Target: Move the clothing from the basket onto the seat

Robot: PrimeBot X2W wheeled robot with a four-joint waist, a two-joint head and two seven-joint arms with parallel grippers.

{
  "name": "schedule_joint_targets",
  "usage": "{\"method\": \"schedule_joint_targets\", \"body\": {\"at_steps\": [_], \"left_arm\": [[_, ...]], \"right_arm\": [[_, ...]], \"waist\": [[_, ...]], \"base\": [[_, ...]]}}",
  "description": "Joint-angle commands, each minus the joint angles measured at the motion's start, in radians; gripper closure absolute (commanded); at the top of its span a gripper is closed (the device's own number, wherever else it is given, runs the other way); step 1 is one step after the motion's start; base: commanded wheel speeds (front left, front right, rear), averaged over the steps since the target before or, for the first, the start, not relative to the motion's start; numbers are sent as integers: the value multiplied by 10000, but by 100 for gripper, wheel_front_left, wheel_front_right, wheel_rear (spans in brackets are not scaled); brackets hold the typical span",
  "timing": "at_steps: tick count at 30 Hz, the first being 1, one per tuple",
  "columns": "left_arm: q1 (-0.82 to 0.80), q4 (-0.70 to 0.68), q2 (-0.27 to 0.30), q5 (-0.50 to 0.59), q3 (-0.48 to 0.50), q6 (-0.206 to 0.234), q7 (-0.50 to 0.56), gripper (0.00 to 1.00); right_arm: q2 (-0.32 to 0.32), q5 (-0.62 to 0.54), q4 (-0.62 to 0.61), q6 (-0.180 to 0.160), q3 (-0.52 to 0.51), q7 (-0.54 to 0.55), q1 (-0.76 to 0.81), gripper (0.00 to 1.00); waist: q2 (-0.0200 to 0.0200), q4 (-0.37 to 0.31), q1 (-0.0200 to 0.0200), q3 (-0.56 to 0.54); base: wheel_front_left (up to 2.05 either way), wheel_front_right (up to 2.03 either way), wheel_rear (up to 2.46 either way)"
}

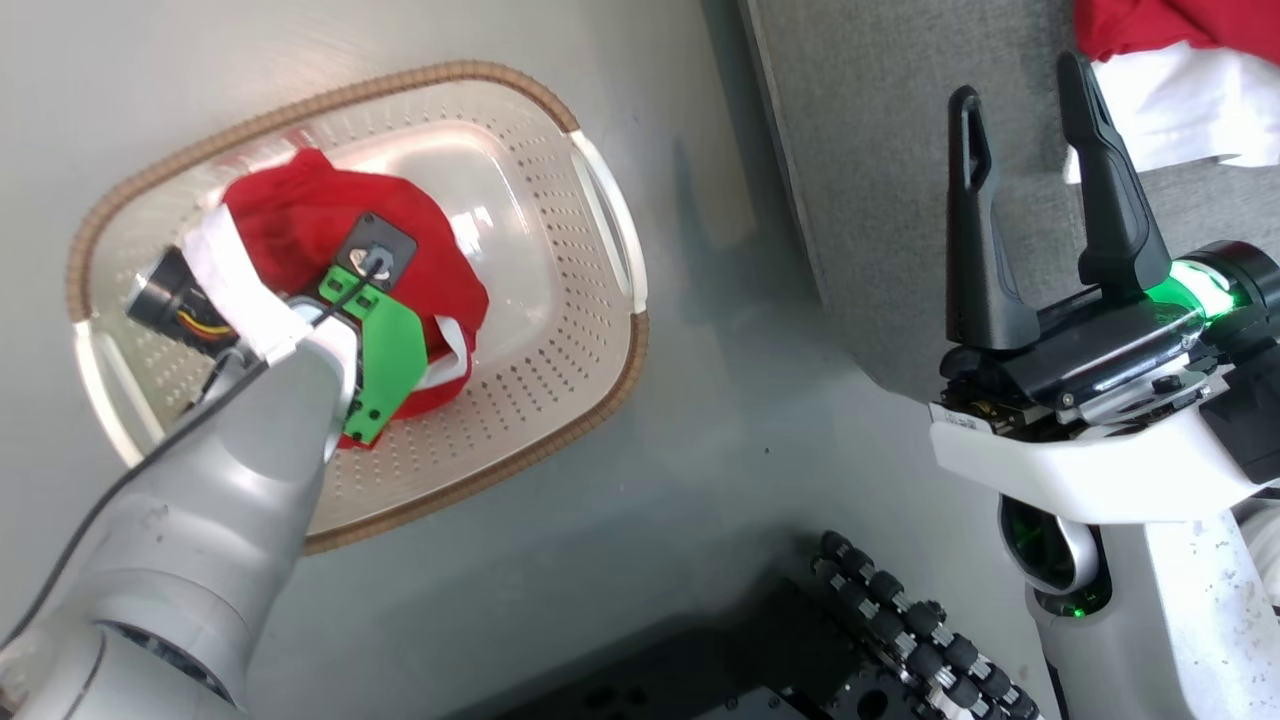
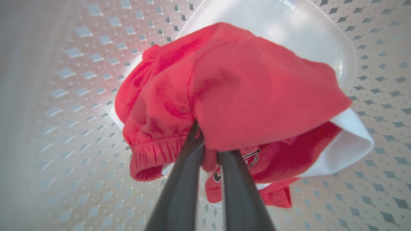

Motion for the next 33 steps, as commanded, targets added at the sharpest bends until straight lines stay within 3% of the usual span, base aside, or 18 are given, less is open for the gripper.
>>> {"method": "schedule_joint_targets", "body": {"at_steps": [1,23,33], "left_arm": [[277,2,-77,-115,79,40,-176,100],[2901,-282,-1013,-1620,918,-24,-3267,100],[5017,-4089,-746,-1181,2493,397,-3335,100]], "right_arm": [[-89,-100,56,-3,-75,-30,89,0],[-812,26,952,-3,-468,-28,1244,0],[-980,192,1437,-3,-504,-28,2257,0]], "waist": [[0,322,0,-802],[0,1623,0,-5105],[0,2204,0,-7204]], "base": [[0,0,0],[0,0,0],[0,0,0]]}}
